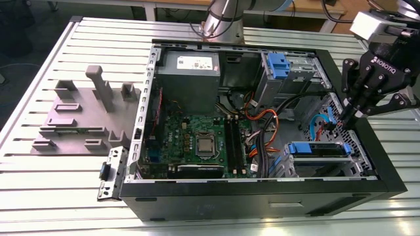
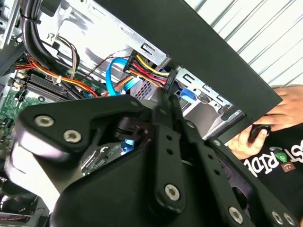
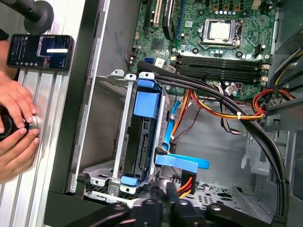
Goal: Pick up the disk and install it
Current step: 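Insert the first disk wire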
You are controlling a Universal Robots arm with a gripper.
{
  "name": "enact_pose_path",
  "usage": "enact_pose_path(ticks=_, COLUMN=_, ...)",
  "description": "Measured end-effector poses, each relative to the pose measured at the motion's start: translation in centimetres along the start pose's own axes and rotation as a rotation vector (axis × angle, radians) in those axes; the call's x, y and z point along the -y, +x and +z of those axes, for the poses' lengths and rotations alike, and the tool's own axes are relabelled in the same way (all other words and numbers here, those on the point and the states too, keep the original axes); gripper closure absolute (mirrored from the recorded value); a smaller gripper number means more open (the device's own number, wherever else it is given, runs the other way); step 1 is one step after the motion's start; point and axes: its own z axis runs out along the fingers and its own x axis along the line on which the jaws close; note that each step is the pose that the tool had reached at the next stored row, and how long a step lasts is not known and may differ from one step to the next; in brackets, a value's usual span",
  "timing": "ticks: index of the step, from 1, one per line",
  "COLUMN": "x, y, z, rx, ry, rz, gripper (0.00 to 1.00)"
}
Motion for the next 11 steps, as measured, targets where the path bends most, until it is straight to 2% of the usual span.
enact_pose_path(ticks=1, x=0.01, y=-0.02, z=-0.02, rx=-0.0052, ry=-0.0009, rz=0.0, gripper=0.83)
enact_pose_path(ticks=2, x=0.04, y=-0.06, z=-0.03, rx=-0.0113, ry=-0.0024, rz=0.0, gripper=0.76)
enact_pose_path(ticks=5, x=0.14, y=-0.22, z=-0.03, rx=-0.0248, ry=-0.0069, rz=0.001, gripper=0.76)
enact_pose_path(ticks=8, x=0.26, y=-0.38, z=-0.02, rx=-0.0248, ry=-0.0102, rz=0.0, gripper=0.76)
enact_pose_path(ticks=11, x=0.26, y=-0.39, z=-0.01, rx=-0.0249, ry=-0.0104, rz=0.0, gripper=0.75)
